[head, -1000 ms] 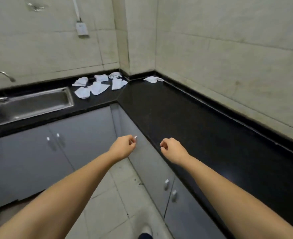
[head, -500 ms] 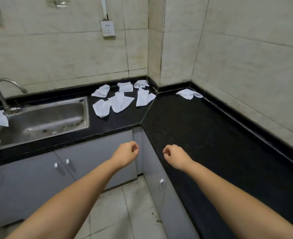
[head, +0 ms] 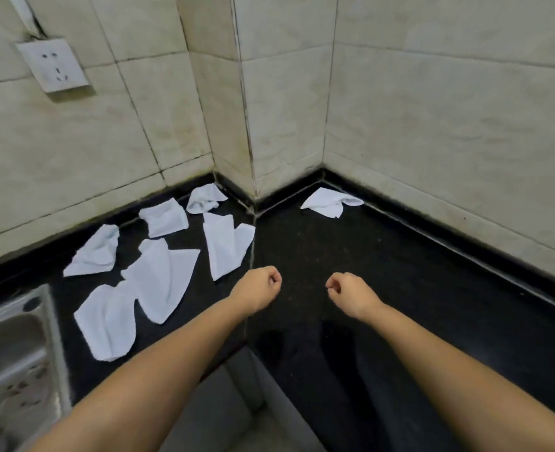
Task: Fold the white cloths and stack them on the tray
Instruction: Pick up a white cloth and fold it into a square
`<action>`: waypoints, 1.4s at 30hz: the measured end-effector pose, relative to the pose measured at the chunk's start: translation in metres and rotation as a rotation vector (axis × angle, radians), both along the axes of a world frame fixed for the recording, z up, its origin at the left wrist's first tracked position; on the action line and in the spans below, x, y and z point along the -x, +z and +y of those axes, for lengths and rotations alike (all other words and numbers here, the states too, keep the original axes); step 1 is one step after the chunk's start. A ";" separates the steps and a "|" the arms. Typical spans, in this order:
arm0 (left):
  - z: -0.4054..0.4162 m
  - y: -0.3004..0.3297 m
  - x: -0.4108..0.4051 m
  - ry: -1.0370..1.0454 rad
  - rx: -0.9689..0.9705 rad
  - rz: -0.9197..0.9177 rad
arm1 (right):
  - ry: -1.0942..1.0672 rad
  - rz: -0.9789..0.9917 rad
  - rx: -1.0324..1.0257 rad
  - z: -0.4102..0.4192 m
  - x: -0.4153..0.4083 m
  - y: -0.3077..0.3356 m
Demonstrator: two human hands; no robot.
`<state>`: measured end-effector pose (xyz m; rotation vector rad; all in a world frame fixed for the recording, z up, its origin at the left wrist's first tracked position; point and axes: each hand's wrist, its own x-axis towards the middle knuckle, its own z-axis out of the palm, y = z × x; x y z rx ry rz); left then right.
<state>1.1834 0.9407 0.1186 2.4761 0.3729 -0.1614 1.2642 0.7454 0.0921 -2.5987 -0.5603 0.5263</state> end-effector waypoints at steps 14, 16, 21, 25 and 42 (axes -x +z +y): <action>0.044 -0.058 -0.247 -0.262 -0.050 0.052 | -0.245 0.000 -0.011 0.044 -0.212 -0.045; 0.042 -0.072 -0.284 -0.268 -0.106 -0.032 | -0.227 -0.042 -0.016 0.053 -0.243 -0.056; 0.037 -0.109 -0.346 -0.240 -0.314 -0.206 | -0.186 -0.164 0.040 0.072 -0.291 -0.082; 0.046 -0.129 -0.369 -0.209 -0.285 -0.183 | -0.216 -0.227 0.018 0.079 -0.304 -0.096; 0.072 -0.013 -0.256 0.052 0.355 -0.304 | -0.514 -0.330 -0.573 0.022 -0.188 0.041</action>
